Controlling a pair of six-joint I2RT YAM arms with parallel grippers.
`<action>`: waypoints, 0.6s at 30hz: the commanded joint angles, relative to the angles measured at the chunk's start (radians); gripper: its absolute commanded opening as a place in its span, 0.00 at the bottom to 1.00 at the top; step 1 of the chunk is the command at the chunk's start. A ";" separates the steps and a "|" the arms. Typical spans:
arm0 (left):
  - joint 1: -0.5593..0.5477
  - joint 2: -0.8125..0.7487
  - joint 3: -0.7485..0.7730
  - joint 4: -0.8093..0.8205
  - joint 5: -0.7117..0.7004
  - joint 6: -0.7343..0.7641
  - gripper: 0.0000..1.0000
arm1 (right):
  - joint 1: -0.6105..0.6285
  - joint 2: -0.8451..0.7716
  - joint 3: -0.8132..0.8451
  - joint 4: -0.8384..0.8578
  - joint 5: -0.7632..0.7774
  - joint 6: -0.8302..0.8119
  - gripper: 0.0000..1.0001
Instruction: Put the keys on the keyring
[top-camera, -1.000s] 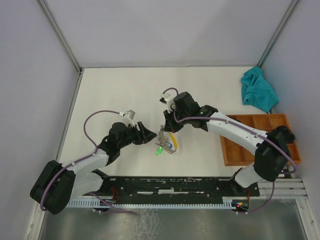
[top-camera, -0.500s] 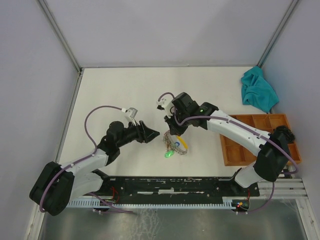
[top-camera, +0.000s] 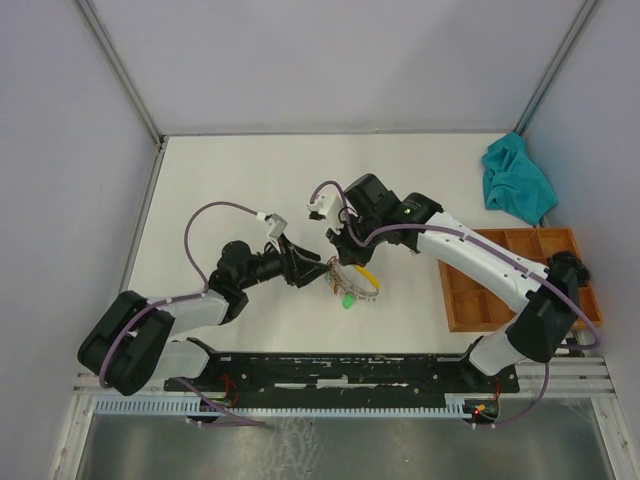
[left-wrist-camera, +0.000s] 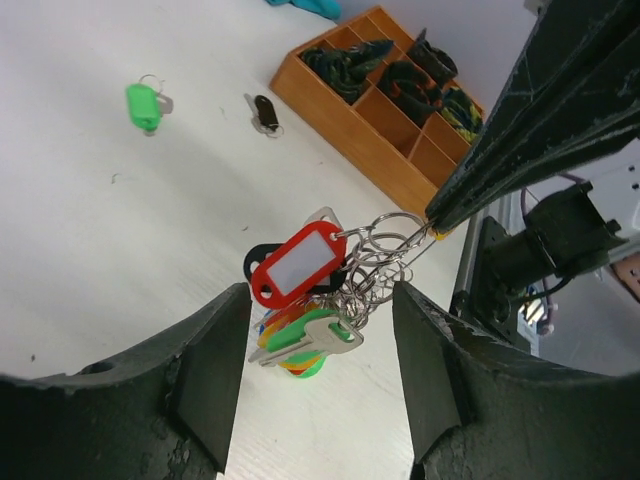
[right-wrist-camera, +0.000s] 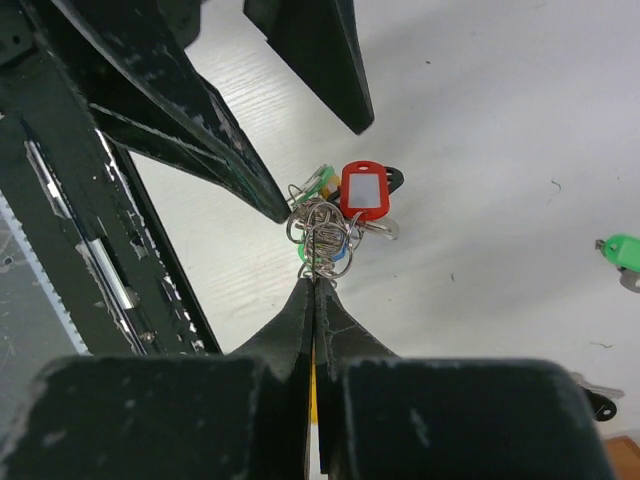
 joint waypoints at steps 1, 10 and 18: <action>-0.016 0.068 0.023 0.244 0.146 0.105 0.64 | 0.009 0.016 0.090 -0.023 -0.083 -0.073 0.01; -0.016 0.087 0.041 0.234 0.265 0.208 0.61 | 0.018 0.058 0.116 -0.065 -0.115 -0.118 0.01; -0.033 0.102 0.056 0.220 0.314 0.211 0.55 | 0.039 0.093 0.150 -0.081 -0.174 -0.142 0.01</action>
